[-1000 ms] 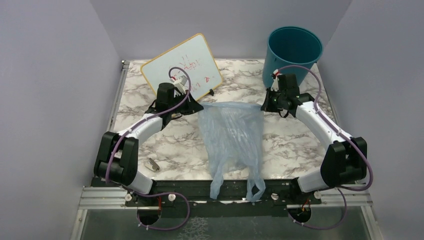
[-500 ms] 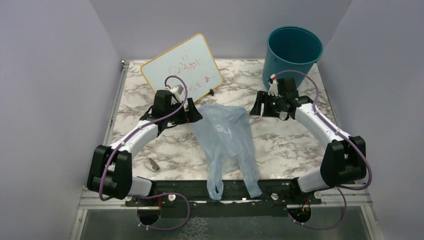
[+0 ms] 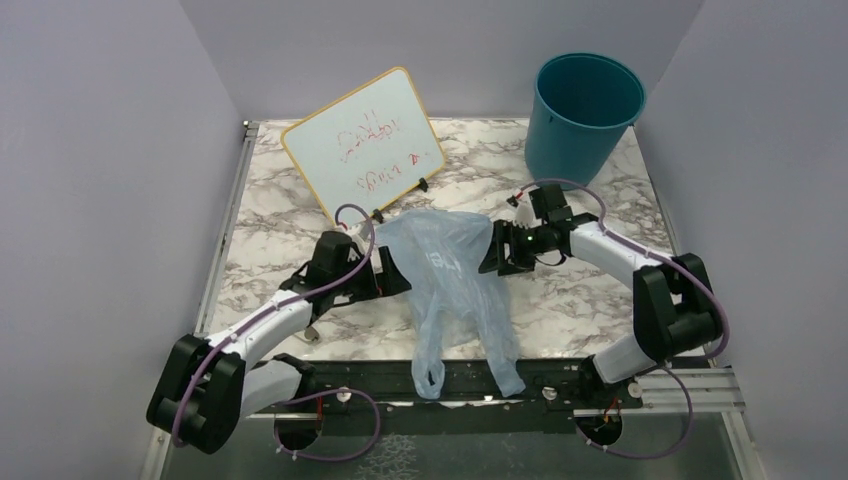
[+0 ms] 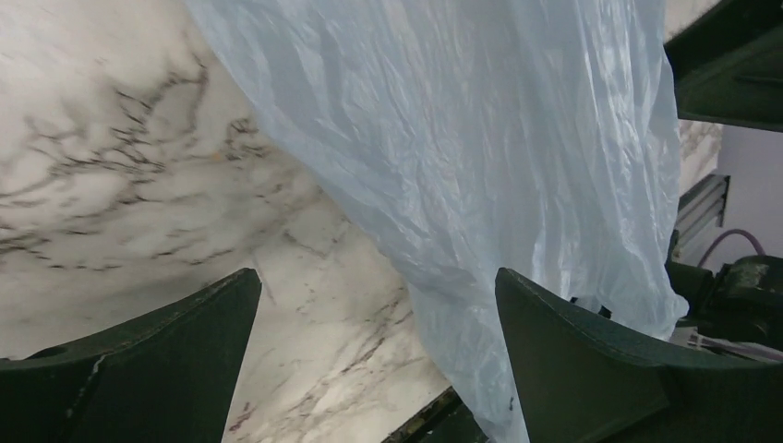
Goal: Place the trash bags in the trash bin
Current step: Unfold the trash bag at the center of the board.
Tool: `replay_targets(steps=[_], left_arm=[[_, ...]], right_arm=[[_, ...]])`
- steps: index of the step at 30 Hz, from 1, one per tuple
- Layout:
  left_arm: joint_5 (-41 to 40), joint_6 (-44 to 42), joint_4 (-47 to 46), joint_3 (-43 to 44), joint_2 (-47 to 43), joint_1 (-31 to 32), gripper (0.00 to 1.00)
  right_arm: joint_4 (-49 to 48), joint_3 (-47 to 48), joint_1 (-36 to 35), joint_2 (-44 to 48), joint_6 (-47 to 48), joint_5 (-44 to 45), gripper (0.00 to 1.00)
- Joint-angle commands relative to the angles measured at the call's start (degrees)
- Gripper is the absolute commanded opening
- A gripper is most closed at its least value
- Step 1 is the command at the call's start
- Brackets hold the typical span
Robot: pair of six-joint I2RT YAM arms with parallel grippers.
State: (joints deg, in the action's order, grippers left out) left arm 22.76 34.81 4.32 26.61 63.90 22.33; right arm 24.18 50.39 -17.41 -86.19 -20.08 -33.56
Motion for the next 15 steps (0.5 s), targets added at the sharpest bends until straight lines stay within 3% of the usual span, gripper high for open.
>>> replay_targets(steps=[1,3,5,7,14,15], left_arm=[[2.67,8.16,-11.97,-4.03,-0.72,4.83,0.99],[2.24,9.56,-15.78,-4.23,1.73,7.18,0.98],[1.0,8.41,-16.18,-2.48,4.79,8.97,0.88],[-1.24,6.98,-15.84,-0.83,7.46,9.56,0.61],[-21.83,-4.68,-0.58,12.97,10.01,7.66,0.02],[-21.71,-5.79,-1.37,14.52,11.01,6.14,0.0]], right_arm=[[0.49,2.26,-3.08,-5.01,2.04,0.8,0.63],[0.48,3.33,-4.22,-6.56,1.39,3.45,0.54],[0.32,4.14,-4.47,-6.52,-0.15,8.75,0.34],[-0.38,4.79,-4.48,-4.66,-1.5,14.25,0.08],[-3.99,7.31,-0.72,0.93,-2.68,37.05,0.0],[-4.36,8.16,0.84,0.49,-2.75,36.89,0.0]])
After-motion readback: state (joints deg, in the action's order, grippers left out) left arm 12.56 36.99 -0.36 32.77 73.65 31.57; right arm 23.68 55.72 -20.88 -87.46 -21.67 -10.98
